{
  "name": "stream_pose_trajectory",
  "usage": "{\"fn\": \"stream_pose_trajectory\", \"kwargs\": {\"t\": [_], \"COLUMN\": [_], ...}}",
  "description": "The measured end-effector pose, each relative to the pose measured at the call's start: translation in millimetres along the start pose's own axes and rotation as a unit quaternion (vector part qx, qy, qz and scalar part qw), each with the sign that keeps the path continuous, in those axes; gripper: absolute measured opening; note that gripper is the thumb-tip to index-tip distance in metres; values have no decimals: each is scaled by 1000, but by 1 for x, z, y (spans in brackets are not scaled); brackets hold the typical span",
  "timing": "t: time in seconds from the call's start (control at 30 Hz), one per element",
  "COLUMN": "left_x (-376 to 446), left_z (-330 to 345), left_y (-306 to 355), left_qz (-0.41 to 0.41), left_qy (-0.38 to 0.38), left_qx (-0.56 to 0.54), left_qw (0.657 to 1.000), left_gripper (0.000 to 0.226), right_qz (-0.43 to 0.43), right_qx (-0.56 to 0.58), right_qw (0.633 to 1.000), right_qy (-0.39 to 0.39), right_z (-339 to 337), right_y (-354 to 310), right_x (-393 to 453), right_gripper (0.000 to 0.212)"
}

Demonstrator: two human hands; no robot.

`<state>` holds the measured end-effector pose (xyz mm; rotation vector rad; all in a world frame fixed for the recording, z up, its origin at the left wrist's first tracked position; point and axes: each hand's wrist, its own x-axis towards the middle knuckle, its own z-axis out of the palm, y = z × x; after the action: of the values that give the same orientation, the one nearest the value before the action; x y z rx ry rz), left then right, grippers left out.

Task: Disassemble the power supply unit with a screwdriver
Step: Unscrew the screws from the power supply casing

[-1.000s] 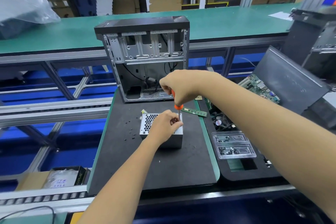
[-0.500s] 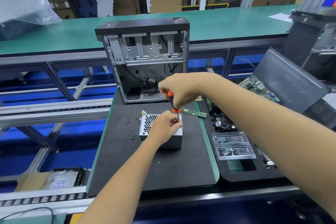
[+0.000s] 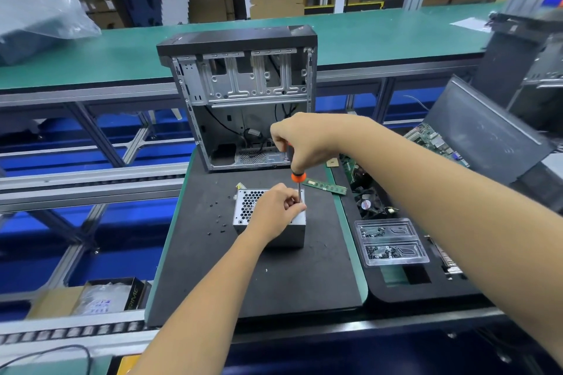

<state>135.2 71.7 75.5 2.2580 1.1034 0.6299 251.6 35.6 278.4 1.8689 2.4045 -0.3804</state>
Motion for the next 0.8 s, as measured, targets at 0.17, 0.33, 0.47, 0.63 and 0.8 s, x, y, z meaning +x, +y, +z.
{"fn": "stream_pose_trajectory", "kwargs": {"t": [0.17,0.33,0.47,0.63,0.8], "left_x": [0,0,0,-1,-1], "left_z": [1,1,1,1,-4], "left_y": [0,-1,-1,0,-1], "left_qz": [-4,1,6,2,7], "left_qy": [1,3,6,4,-23], "left_qx": [1,-3,-10,-9,-40], "left_qw": [1000,1000,1000,1000,999], "left_gripper": [14,15,15,13,6], "right_qz": [36,31,-16,73,24], "right_qx": [-45,-53,38,-68,-10], "right_qw": [996,997,999,994,1000], "right_qy": [66,55,8,49,6], "right_z": [6,6,1,5,2], "right_y": [0,-1,-1,-3,1], "right_x": [2,6,0,5,5], "right_gripper": [24,16,27,36,18]}}
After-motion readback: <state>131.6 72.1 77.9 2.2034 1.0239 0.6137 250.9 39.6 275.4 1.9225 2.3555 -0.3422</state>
